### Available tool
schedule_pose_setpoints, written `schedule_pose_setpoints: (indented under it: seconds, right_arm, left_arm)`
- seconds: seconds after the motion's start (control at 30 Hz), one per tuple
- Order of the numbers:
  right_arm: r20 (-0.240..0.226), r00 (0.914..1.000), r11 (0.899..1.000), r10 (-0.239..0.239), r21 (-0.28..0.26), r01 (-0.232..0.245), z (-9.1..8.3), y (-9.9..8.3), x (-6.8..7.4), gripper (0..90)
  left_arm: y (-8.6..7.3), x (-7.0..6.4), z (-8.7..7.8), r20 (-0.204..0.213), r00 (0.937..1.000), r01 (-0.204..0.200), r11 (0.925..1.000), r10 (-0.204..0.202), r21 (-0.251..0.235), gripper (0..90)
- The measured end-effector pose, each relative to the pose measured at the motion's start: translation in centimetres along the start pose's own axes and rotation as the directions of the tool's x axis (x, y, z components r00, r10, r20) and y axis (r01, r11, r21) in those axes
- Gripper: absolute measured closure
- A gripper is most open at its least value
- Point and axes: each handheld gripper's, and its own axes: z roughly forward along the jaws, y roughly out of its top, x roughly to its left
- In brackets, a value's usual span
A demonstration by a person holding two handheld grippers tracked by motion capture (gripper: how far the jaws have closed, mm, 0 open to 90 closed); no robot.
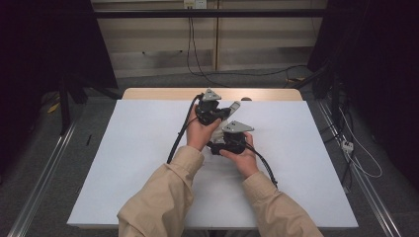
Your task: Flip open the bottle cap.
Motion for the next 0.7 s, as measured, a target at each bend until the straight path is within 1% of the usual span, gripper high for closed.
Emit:
schedule_pose_setpoints:
  seconds: [0.1, 0.17, 0.23, 0.3, 0.4, 0.5, 0.7]
  right_arm:
    - [-0.003, 1.0, 1.0, 0.004, 0.0, -0.004, -0.02, -0.01, -0.04, 18.6]
    - [0.0, 1.0, 1.0, 0.0, 0.001, 0.0, -0.01, 0.01, 0.01, 18.6]
    - [0.002, 1.0, 1.0, -0.006, 0.003, 0.006, 0.01, 0.03, 0.09, 18.6]
    - [0.004, 1.0, 1.0, -0.006, 0.004, 0.006, 0.02, 0.04, 0.13, 18.6]
    - [0.001, 1.0, 1.0, 0.009, 0.002, -0.009, -0.01, 0.03, 0.05, 18.6]
    - [0.0, 0.9998, 1.0, 0.02, 0.001, -0.02, -0.04, 0.03, 0.0, 18.5]
    - [-0.005, 0.9992, 0.999, 0.039, -0.002, -0.039, -0.11, 0.04, -0.07, 17.8]
  left_arm:
    - [0.01, 0.03, -0.07, 0.004, 1.0, -0.001, 1.0, 0.001, 0.004, 90.0]
    - [0.0, 0.07, -0.13, 0.007, 1.0, 0.005, 1.0, -0.005, -0.001, 90.0]
    - [0.0, 0.13, -0.23, 0.009, 0.9999, 0.01, 0.9999, -0.011, 0.001, 90.0]
    - [0.01, 0.15, -0.33, 0.014, 0.9999, 0.007, 0.9999, -0.007, 0.01, 90.0]
    - [0.0, 0.15, -0.43, 0.02, 0.9998, 0.003, 0.9998, -0.003, 0.019, 90.0]
    - [-0.01, 0.15, -0.51, 0.025, 0.9997, 0.007, 0.9997, -0.008, 0.025, 88.9]
    - [0.23, -0.05, -0.86, 0.025, 0.9996, 0.009, 0.9999, -0.01, 0.014, 84.4]
